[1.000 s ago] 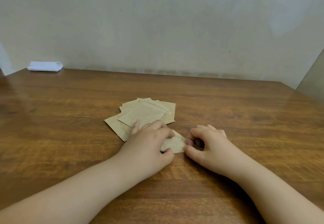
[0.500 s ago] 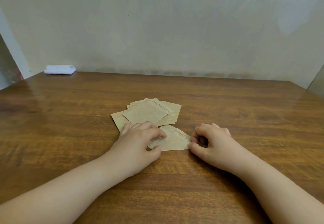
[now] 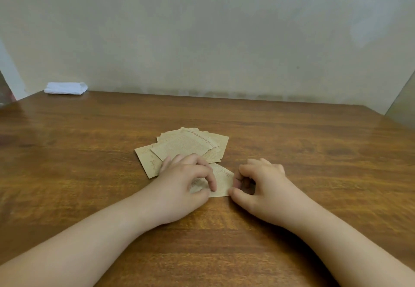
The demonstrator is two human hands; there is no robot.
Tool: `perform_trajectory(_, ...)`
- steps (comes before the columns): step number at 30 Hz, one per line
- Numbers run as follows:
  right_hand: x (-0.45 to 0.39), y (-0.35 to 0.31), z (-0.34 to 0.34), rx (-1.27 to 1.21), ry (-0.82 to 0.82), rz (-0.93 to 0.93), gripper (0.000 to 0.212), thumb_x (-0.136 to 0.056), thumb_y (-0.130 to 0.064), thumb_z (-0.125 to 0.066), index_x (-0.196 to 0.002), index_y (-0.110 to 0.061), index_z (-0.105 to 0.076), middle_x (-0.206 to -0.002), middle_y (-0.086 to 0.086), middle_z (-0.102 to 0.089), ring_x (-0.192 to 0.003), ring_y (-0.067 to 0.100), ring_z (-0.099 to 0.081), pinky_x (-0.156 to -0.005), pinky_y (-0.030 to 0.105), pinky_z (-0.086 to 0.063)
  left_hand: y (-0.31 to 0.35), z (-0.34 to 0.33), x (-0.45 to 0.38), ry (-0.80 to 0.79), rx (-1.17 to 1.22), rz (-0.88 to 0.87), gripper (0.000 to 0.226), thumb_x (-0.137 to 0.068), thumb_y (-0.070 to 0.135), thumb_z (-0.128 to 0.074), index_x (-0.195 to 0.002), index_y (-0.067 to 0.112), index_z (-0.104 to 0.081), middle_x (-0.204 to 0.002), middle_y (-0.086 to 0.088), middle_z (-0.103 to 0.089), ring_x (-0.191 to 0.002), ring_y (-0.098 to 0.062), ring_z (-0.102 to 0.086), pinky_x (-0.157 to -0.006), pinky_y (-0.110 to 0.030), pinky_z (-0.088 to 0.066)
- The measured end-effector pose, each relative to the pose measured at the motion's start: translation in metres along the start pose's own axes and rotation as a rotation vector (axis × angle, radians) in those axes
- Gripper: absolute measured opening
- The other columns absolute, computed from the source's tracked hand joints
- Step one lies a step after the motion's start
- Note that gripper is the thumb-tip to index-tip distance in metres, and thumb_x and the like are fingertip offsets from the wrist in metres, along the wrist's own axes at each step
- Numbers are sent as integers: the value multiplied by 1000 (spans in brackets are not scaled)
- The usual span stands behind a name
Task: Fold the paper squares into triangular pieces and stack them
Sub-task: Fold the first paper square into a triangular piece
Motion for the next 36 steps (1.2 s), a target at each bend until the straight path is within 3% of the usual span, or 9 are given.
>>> perform_trajectory(8,-4,2,-7,-1,-68,-109,29,-80,-52,-60,-71,-25,-53,-81,-10,-43,-90,8,-39,-95,30,-26,-6,-5,-4,-81,11,42,5,-84,40,-61,-81,44,-61,-111,32,-42,-111,5,-24,-114,-41,-10)
perform_trajectory(13,3,17,-2,-26,-150,-204,25,-82,-49,-62,-71,-28,-52,-87,-9,-47,-94,7,-41,-90,30,-26,-15,0,1,-114,46,53,18,-88,35,-61,-86,53,-65,-113,36,-38,-115,8,-22,-113,-35,-10)
perform_trajectory(18,9,36,4,-68,-193,-316,21,-80,-45,-65,-69,-29,-59,-86,-11,-52,-84,6,-45,-98,43,-39,-17,-2,2,-153,67,31,29,-91,30,-58,-89,58,-64,-115,39,-38,-115,11,-22,-113,-32,-11)
perform_trajectory(25,13,56,16,-27,-201,-423,20,-84,-39,-64,-66,-30,-60,-61,-18,-62,-66,2,-54,-85,35,-42,-20,1,3,-127,60,50,27,-89,33,-60,-93,60,-59,-115,39,-36,-120,4,-22,-110,-28,-14)
perform_trajectory(27,13,58,21,-26,-157,-414,12,-83,-37,-65,-74,-32,-60,-70,-17,-62,-74,2,-54,-79,27,-42,-21,4,3,-84,51,67,26,-87,35,-61,-98,58,-57,-114,39,-35,-116,3,-19,-103,-24,-14)
perform_trajectory(29,10,53,26,-4,-84,-355,8,-84,-38,-64,-85,-36,-57,-88,-18,-55,-90,3,-51,-82,26,-43,-20,2,4,-63,16,70,21,-87,40,-59,-101,55,-55,-113,39,-33,-106,10,-13,-98,-22,-9)
perform_trajectory(31,6,42,27,20,-35,-282,12,-85,-44,-59,-94,-38,-55,-95,-19,-50,-96,3,-47,-89,26,-41,-16,-2,3,-34,-46,59,16,-87,46,-54,-101,53,-53,-113,36,-32,-102,11,-11,-99,-23,-5)
perform_trajectory(33,3,32,21,74,-45,-237,25,-85,-53,-54,-104,-36,-55,-99,-18,-48,-100,5,-45,-93,26,-41,-12,-3,3,18,-95,55,15,-84,54,-51,-99,51,-51,-113,32,-32,-111,7,-13,-104,-26,-3)
perform_trajectory(36,0,30,13,186,-73,-237,39,-83,-60,-53,-114,-38,-52,-107,-14,-44,-107,9,-41,-95,28,-39,-3,-7,3,51,-162,2,52,-67,76,-29,-100,46,-54,-111,33,-36,-118,8,-14,-111,-34,6)
Point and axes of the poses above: each hand's wrist, its own x-axis away from the middle knuckle, its own z-axis out of the back of the hand, y = z × x, the point moved 10 cm from there along -x, towards the middle knuckle
